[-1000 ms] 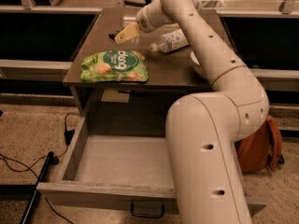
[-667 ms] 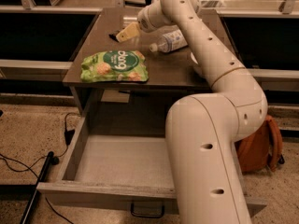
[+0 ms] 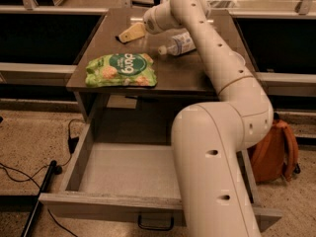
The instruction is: Place rxbar chocolate into top drawer
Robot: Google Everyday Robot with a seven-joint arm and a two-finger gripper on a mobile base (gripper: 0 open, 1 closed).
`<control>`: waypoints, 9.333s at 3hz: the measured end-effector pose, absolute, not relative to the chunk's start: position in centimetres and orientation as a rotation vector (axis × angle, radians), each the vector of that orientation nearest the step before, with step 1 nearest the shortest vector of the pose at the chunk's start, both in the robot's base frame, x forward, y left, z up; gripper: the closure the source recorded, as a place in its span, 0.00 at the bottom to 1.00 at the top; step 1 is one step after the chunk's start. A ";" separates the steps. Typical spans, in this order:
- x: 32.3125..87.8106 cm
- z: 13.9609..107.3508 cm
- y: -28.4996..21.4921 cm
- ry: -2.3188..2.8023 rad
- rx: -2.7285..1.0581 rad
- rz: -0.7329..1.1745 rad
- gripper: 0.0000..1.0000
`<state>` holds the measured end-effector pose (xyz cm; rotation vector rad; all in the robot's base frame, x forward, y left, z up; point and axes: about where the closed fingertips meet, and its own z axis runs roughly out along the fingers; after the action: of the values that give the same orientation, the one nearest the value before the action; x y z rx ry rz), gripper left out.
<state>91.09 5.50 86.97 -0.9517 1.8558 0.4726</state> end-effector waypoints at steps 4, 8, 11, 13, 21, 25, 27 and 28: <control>92.5 84.1 8.2 1.898 -0.935 0.541 0.00; 94.6 82.3 8.4 1.956 -0.827 0.515 0.00; 94.5 81.4 7.8 2.000 -0.816 0.497 0.18; 93.7 82.6 10.1 1.944 -0.883 0.536 0.80; 98.4 89.7 13.0 1.830 -0.672 0.241 0.00; 99.0 89.2 13.7 1.853 -0.605 0.215 0.00; 98.6 88.5 11.7 1.860 -0.713 0.114 0.00; 98.5 87.3 11.7 1.873 -0.777 0.076 0.00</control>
Offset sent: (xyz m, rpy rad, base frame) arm 0.0316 0.0188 -0.0154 0.0367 0.0790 0.0444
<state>98.46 11.70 87.33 -0.7765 1.8726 0.0756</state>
